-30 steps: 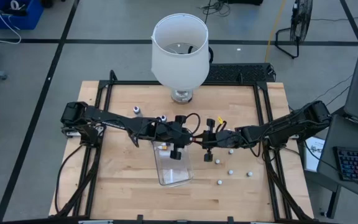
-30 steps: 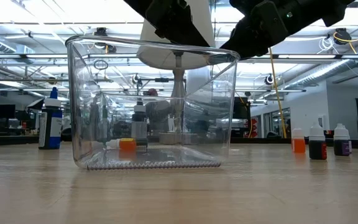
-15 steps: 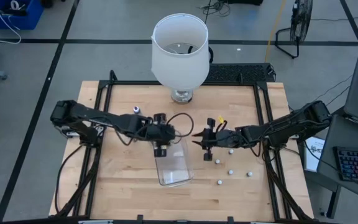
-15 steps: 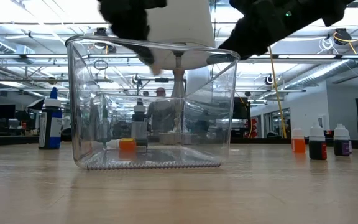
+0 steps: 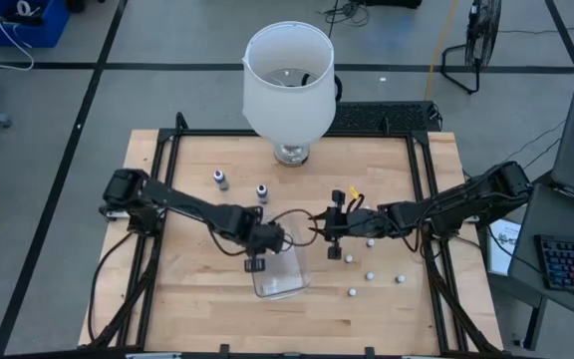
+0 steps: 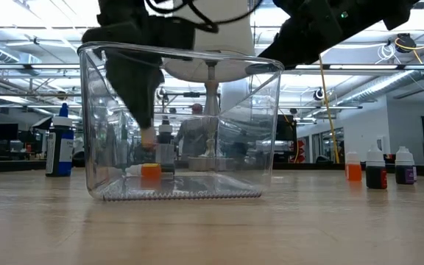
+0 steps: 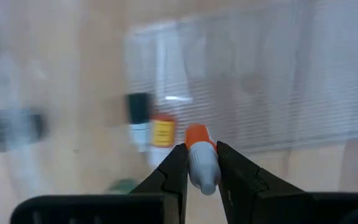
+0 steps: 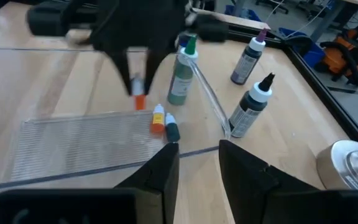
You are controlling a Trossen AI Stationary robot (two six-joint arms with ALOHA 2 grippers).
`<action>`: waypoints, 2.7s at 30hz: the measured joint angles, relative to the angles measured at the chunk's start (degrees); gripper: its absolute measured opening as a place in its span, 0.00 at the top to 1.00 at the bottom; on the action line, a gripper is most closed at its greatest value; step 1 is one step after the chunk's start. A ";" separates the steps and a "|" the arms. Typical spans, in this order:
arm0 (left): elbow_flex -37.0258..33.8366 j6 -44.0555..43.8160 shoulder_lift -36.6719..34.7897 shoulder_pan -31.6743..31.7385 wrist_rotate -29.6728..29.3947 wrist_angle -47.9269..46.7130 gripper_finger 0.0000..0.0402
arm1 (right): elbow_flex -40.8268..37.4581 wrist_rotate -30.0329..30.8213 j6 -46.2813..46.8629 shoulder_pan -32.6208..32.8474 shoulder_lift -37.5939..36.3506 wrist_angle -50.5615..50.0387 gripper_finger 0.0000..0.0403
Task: Pick & Place food coloring
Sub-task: Put the orange food coloring bottle into the bin
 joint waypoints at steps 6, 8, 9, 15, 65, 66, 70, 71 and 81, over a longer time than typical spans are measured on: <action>0.13 -1.75 5.12 -0.70 4.47 -0.10 0.84 | 0.00 0.00 -0.07 0.04 0.00 -0.03 0.75; 0.19 -1.68 6.04 -0.68 5.16 -0.76 0.84 | 0.00 0.00 -0.09 0.04 0.00 -0.03 0.75; 0.39 -1.67 6.34 -0.59 5.69 -0.46 0.84 | 0.00 0.00 -0.09 0.04 0.00 -0.03 0.75; 0.28 -2.03 6.26 -0.44 5.79 -0.46 0.84 | 0.00 0.00 -0.09 0.04 0.00 0.14 0.75; -53.27 4.92 -60.32 -1.03 -10.57 52.38 0.37 | 11.74 -5.38 27.30 -8.07 -16.87 -69.65 0.51; -54.79 4.99 -62.23 -1.03 -10.66 53.59 0.37 | 11.74 -6.98 27.54 -9.77 -16.04 -69.78 0.49; -59.31 5.11 -68.39 -1.03 -10.69 58.13 0.40 | 11.74 -15.01 27.10 -17.49 -11.24 -71.78 0.46; -60.17 5.09 -69.30 -1.03 -10.71 58.59 0.40 | 11.73 -16.49 26.32 -19.21 -9.85 -72.20 0.46; -64.85 3.72 -71.28 -2.35 -14.12 58.69 0.47 | 11.74 -19.12 18.66 -26.48 -0.89 -71.57 0.49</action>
